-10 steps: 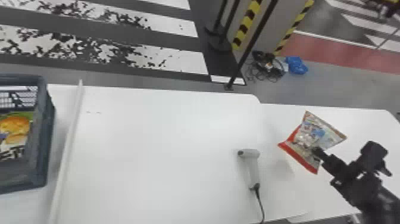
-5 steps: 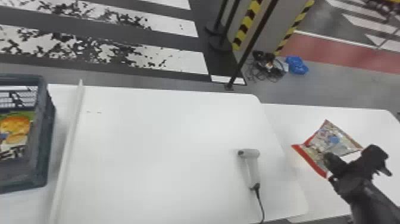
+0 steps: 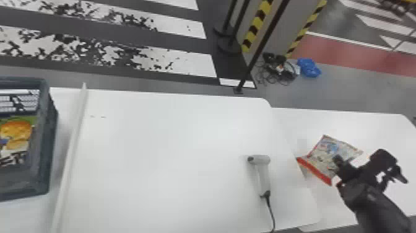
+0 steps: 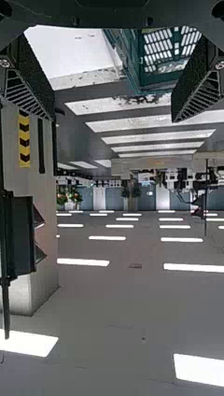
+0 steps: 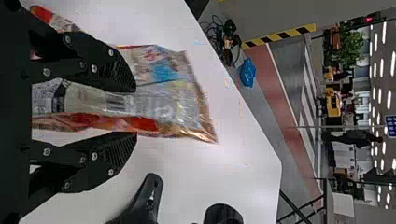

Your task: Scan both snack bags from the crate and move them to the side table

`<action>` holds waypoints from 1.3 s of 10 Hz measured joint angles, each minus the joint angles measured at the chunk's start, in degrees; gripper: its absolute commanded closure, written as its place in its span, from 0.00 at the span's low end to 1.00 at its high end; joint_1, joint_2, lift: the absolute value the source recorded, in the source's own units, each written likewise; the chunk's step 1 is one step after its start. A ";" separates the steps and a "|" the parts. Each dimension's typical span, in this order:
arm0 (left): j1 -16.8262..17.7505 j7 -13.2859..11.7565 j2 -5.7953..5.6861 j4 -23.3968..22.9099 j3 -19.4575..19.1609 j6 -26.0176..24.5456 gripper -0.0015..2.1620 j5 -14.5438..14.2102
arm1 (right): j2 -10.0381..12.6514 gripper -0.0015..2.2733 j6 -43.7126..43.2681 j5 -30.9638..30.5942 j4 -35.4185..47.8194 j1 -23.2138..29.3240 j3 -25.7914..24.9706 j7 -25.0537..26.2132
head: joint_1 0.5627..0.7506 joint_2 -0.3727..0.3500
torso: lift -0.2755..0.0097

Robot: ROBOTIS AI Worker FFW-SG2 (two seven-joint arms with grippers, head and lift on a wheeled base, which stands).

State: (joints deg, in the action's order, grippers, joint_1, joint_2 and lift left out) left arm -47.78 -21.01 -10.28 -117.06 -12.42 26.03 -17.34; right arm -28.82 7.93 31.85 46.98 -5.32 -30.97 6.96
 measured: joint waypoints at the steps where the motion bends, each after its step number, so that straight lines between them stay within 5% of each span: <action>1: 0.11 -0.07 0.00 0.10 0.03 0.02 0.03 -0.05 | 0.04 0.02 -1.03 0.57 0.51 0.93 0.16 0.70 | 0.70 0.03 | 0.86; 3: 0.30 -0.19 0.01 0.18 0.32 0.02 0.03 -0.07 | 1.15 0.02 -1.00 4.17 7.04 6.20 0.04 1.66 | 0.70 0.03 | 0.86; 6: 1.27 0.38 -0.03 1.09 0.75 -0.03 0.03 0.18 | 9.25 0.03 -0.25 7.25 29.55 20.15 0.01 1.45 | 0.70 0.03 | 0.86; 9: 2.31 1.24 -0.20 2.11 1.40 -0.11 0.03 0.20 | 15.97 0.03 -5.35 6.40 45.47 29.69 6.48 1.43 | 0.70 0.03 | 0.86; 11: 2.78 1.31 -0.33 2.77 1.62 -0.14 0.03 -0.03 | 18.46 0.03 -21.93 -3.22 51.24 34.70 16.02 2.07 | 0.70 0.07 | 0.86; 13: 2.99 1.72 -0.37 2.87 1.83 -0.20 0.03 -0.30 | 18.97 0.03 -41.92 -14.02 52.12 38.48 25.66 5.88 | 0.70 0.23 | 0.86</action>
State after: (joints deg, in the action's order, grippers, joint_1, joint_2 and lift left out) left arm -44.80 -19.28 -10.66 -114.19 -10.59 25.84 -17.64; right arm -9.85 -33.99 17.83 99.10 33.17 -5.31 12.84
